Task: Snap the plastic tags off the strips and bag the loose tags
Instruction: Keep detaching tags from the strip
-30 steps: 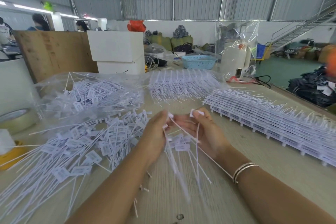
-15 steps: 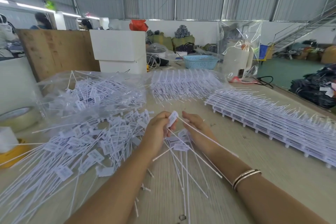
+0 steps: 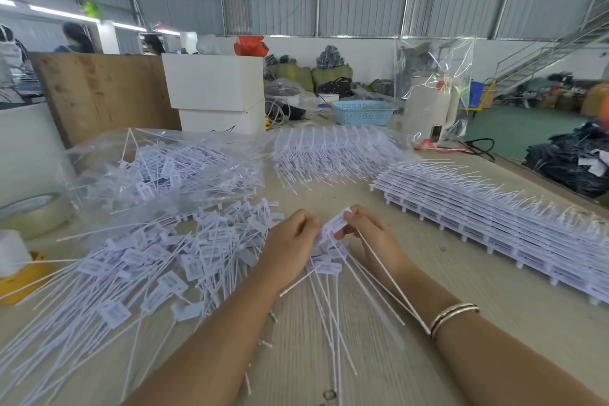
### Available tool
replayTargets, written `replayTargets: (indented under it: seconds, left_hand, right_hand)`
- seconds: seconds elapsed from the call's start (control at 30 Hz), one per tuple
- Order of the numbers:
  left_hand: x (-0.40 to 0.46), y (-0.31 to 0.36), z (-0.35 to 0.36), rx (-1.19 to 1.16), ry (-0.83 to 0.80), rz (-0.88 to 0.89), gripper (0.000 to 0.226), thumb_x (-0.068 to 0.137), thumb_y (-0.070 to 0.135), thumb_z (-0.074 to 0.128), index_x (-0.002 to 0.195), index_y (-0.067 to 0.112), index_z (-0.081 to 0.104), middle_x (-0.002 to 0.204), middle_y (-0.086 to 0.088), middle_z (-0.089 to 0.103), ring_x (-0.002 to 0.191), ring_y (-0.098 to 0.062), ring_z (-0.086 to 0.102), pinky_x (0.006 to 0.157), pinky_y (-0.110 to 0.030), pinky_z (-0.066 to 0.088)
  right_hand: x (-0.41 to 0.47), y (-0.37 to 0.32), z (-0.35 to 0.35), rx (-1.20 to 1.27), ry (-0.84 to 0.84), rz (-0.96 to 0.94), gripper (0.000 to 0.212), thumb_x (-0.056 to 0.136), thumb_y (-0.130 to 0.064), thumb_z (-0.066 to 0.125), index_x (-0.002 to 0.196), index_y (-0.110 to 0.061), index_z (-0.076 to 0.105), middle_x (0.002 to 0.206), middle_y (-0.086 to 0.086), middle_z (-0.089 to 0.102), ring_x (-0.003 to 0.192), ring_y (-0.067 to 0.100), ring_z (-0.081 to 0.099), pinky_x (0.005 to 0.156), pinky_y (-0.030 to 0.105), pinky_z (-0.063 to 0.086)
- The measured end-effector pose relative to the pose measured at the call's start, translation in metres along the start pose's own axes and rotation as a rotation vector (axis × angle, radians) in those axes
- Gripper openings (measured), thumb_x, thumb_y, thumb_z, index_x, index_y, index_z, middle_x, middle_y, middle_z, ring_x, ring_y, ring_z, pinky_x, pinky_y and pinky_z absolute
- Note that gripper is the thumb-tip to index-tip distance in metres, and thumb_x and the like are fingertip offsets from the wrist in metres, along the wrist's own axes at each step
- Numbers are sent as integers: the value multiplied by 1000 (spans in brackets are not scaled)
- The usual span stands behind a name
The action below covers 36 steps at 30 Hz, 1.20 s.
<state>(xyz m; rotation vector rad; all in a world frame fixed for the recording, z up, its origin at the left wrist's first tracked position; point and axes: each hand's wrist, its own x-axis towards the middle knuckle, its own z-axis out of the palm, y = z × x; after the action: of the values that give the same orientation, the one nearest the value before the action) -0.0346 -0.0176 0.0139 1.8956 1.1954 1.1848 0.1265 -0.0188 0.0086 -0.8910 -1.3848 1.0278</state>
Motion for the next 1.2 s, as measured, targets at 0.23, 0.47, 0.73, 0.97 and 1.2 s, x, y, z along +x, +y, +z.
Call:
replayTargets:
  seconds: [0.23,0.47,0.73,0.97,1.2]
  left_hand:
    - [1,1,-1,36,-5,28,41,97,26,46,57,22,41,51,9,36,49,-8,35,53,-21,30]
    - [0,1,-2,49,-101,-2,42,97,36,45,67,8,53,60,-6,43,56,-16,42,59,-31,32]
    - [2,7,2,-293,-3,-132,31,96,35,50,75,19,67,70,4,63,66,-5,57,65,-20,42]
    - [7,9,-5,-597,114,-317,48,97,41,45,55,19,48,56,1,48,61,-16,45,73,-33,38]
    - [7,5,-8,-509,55,-163,36,93,9,37,58,13,46,44,5,40,40,-10,34,41,-19,32]
  right_hand:
    - [-3,-6,5,-6,-142,72,24,80,-28,55,61,-14,60,62,4,58,63,16,54,66,24,44]
    - [-9,-12,6,-103,-142,46,29,91,-6,56,63,-12,59,60,0,55,60,12,50,63,21,41]
    - [-10,-15,16,-90,-48,-90,22,95,-4,49,73,-6,55,64,1,52,60,8,49,64,17,42]
    - [-10,-15,4,85,83,-139,27,97,-11,43,73,-14,55,71,4,52,66,15,46,74,25,37]
    - [-5,-5,-4,-266,39,45,8,95,-25,53,89,-26,58,83,-9,58,72,-1,56,66,7,44]
